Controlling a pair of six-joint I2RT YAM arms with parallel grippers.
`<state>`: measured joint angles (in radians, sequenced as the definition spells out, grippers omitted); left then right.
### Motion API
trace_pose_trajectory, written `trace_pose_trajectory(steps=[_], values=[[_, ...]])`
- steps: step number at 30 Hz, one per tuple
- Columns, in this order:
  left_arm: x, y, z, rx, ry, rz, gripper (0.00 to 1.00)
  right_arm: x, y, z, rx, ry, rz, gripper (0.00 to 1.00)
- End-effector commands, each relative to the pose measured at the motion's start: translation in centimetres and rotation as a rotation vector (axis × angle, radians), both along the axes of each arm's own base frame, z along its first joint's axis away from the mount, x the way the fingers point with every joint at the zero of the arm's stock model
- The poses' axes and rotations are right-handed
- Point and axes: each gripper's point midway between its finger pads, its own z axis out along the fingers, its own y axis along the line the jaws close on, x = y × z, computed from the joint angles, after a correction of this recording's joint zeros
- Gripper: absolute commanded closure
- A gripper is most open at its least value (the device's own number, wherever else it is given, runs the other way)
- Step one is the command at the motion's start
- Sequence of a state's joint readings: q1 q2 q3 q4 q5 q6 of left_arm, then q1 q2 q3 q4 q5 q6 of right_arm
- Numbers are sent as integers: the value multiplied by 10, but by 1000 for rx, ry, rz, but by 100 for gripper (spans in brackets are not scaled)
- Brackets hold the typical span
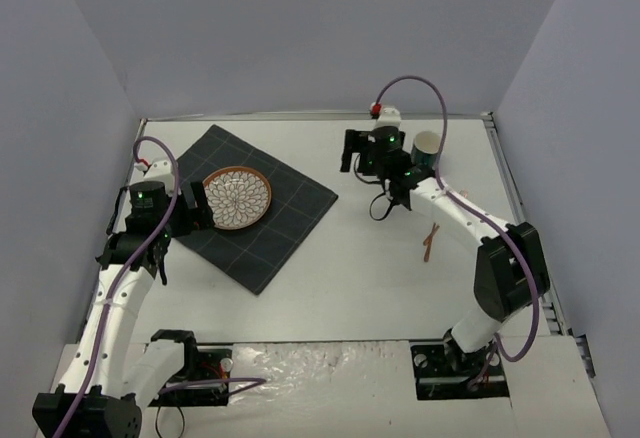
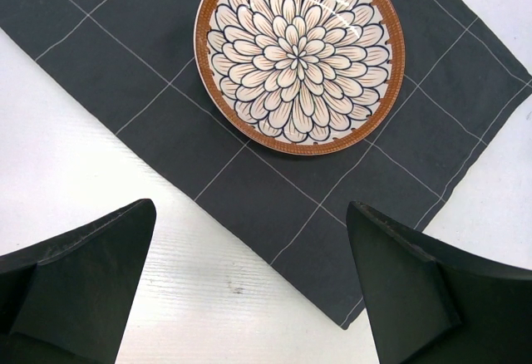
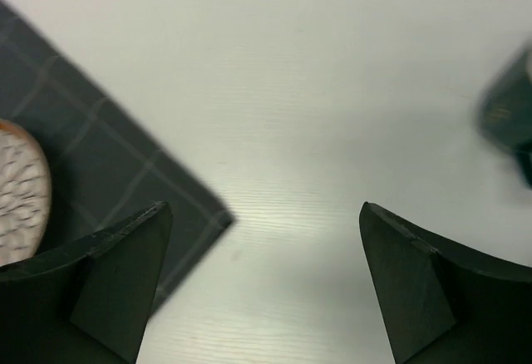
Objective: Set the dinner table for one person
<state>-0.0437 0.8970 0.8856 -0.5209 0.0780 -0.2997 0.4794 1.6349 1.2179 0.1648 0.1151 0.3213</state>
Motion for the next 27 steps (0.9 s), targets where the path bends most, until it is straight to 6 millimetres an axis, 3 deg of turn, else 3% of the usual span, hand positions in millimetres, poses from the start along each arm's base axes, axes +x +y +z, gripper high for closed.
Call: trace_pose_trajectory(steps=[1,4,9,16,21,27], values=[[9,0,23,-14,-75,6,3,6,-92,10,-167,-37,-204,9],[8,-1,23,-14,-76,5,3,11,-140,2,-178,-11,-323,11],[8,0,24,-13,-78,7,3,29,-170,-9,-179,17,-362,15],[7,1,24,-9,-78,12,3,52,-189,-28,-159,52,-368,26],[7,1,23,-6,-76,11,3,62,-192,-46,-154,76,-355,32],[7,1,25,-7,-84,7,3,72,-200,-60,-132,81,-351,47]])
